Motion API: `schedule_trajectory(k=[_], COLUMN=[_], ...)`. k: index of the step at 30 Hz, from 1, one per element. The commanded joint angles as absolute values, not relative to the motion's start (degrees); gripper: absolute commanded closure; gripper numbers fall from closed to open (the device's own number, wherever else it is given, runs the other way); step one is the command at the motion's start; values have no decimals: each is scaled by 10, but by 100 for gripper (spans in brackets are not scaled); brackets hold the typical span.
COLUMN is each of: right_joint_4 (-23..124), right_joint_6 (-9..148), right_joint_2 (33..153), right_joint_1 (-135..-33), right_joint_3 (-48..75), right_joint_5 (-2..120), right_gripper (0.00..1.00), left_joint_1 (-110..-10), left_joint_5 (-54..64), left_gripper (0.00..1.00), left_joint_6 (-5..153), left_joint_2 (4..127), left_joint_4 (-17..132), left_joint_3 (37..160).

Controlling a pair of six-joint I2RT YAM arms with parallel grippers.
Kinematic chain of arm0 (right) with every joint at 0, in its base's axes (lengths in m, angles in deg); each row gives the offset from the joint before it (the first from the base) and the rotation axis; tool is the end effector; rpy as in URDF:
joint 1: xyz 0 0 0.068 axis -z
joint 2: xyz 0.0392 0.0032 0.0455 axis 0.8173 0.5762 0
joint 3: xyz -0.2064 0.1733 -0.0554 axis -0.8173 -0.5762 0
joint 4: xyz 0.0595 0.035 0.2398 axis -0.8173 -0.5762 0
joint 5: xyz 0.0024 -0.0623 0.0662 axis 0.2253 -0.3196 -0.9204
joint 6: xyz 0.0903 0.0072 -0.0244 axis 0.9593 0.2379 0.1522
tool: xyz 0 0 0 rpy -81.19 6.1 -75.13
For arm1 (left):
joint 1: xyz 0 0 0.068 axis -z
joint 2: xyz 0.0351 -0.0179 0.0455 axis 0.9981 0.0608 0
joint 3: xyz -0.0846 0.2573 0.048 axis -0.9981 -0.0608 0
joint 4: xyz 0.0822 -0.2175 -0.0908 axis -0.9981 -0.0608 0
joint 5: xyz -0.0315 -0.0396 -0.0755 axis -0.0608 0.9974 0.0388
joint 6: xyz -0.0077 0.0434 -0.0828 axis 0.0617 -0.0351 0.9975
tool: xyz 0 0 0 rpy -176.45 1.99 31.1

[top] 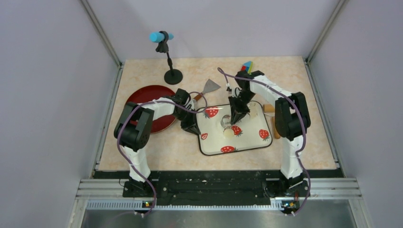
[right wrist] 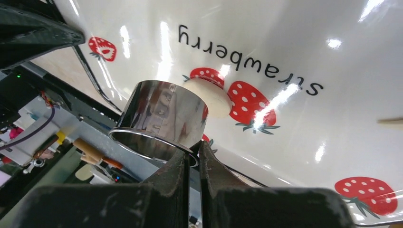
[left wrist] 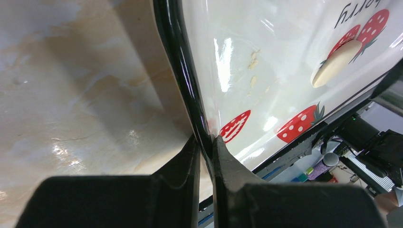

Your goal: Roll out the dumpling wrappers from the dough

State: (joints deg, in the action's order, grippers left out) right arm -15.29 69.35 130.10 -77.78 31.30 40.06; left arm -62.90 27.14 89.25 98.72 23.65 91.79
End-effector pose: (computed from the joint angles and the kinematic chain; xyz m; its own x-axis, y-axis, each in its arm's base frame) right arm 0.3337 0.1831 0.1568 -0.9547 -0.2884 0.0731 -0.2268 0.8644 0.4487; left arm 0.3066 -0.1809 0.1061 -0.9999 0.0143 -0.0021 0.0131 0.8337 -0.5521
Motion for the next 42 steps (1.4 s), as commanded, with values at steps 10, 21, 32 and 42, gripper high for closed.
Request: schedule_trajectory(k=[10,21,32,42], right_joint_4=[-112,-90,-121,-113], right_joint_6=[691,711,759,768], right_joint_2=[1232,1275,1403,1461], right_joint_1=[-698,-650,-633,-598], right_joint_3=[418,473,632,653], right_joint_5=[399,421,468,510], right_gripper=[100,100,100,100], left_joint_1=[-608,-609,-609,-609], left_joint_5=[197,193,198,202], left_gripper=[100,100,100,100], left_joint_6=[843,844,843,838], left_joint_2=[1003,996,990,989], left_joint_4=[223,225,224,218], left_joint_3=[892,894,889,894])
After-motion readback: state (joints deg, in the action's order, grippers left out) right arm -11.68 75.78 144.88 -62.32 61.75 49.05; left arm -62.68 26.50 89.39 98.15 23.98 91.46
